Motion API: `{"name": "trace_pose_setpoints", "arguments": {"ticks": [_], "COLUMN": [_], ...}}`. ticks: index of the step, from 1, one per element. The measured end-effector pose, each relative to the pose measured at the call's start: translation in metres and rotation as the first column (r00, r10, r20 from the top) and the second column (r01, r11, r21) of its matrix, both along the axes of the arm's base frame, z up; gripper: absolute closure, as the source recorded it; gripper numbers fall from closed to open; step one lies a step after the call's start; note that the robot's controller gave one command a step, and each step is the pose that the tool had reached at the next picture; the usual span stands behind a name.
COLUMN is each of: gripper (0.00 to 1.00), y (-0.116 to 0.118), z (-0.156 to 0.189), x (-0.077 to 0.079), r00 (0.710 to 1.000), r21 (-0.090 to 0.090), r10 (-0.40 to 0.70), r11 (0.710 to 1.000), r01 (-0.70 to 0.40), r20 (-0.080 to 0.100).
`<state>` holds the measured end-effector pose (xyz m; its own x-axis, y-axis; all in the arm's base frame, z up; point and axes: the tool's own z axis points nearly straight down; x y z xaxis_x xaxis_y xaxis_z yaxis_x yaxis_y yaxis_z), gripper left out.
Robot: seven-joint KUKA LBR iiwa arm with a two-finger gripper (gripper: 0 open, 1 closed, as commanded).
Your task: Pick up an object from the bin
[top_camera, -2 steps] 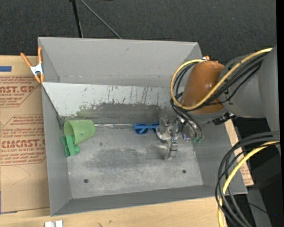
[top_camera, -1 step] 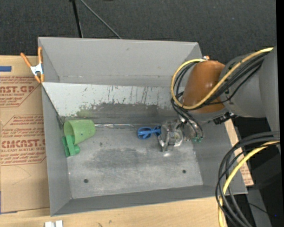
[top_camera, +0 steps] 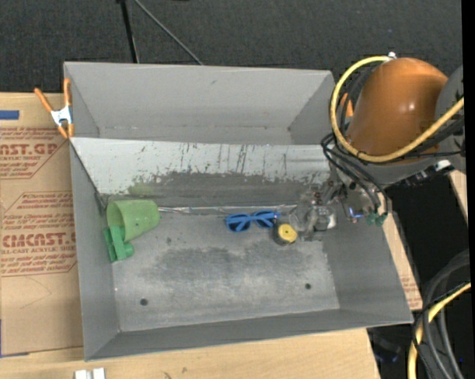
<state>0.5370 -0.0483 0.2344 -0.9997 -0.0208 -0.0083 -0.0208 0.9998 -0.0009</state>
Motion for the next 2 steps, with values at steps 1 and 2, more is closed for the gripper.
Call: {"name": "trace_pose_setpoints", "arguments": {"ticks": [1, 2], "gripper": [1.0, 1.0], "y": [0.061, 0.063], "z": [-0.047, -0.022], "x": [-0.003, -0.019], "r00": [0.993, 0.994], "r21": [0.003, 0.002], "r10": [-0.116, -0.11], "r11": [0.993, 0.994], "r01": [0.116, 0.11], "r20": [-0.011, -0.006]}}
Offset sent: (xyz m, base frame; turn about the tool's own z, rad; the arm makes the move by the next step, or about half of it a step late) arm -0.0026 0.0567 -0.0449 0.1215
